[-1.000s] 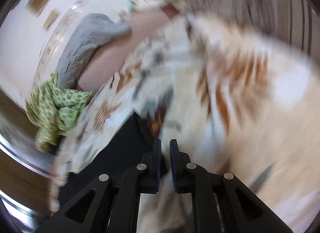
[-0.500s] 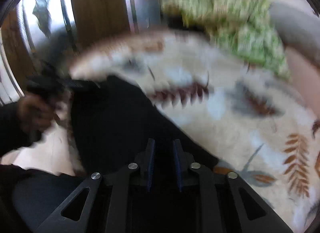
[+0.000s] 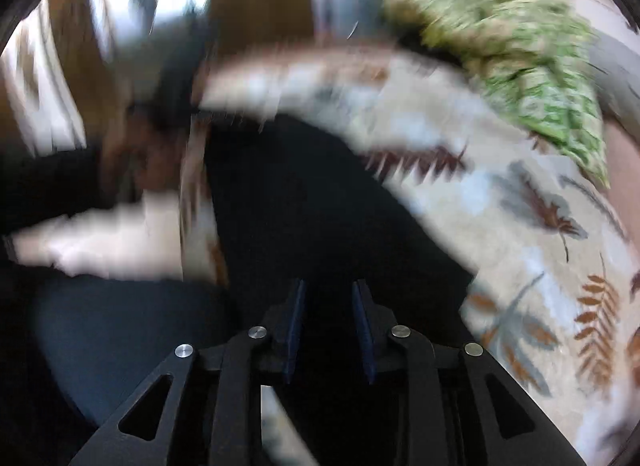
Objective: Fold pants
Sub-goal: 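Lower the folded pants onto the blanket and open both grippers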
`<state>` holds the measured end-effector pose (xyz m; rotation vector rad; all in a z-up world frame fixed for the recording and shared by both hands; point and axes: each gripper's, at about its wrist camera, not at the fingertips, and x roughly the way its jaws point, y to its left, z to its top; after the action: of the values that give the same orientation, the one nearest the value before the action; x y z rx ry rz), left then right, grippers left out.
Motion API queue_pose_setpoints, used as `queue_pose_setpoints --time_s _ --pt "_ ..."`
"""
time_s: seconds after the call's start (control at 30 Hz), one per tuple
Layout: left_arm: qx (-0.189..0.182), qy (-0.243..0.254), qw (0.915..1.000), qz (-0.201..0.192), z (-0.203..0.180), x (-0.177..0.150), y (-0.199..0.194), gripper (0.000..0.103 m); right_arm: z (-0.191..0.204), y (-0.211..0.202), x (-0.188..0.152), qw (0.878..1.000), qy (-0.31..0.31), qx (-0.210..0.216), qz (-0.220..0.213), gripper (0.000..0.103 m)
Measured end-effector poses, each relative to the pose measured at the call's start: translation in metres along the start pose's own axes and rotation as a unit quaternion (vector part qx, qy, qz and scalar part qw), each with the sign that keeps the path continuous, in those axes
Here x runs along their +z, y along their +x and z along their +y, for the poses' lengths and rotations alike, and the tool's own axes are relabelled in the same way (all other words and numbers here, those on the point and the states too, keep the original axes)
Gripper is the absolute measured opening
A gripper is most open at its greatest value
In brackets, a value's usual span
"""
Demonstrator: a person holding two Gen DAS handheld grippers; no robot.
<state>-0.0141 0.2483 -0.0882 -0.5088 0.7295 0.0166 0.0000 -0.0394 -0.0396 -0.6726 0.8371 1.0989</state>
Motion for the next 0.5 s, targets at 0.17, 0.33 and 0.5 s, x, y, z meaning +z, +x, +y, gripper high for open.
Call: queue_pose_setpoints --time_s 0.17,0.33,0.5 --pt "0.007 0.001 1.0 0.004 -0.003 0.002 0.0 0.02 0.012 0.017 -0.008 0.999 -0.023 -0.006 0.041 0.029" --pt "0.027 0.027 0.9992 0.009 -0.018 0.003 -0.009 0.026 0.012 -0.011 -0.015 0.998 0.015 -0.063 0.007 0.028" --pt "-0.036 0.099 0.9944 0.005 -0.058 -0.007 -0.029 0.035 -0.022 -0.085 -0.087 0.962 0.182 -0.177 -0.1 0.053"
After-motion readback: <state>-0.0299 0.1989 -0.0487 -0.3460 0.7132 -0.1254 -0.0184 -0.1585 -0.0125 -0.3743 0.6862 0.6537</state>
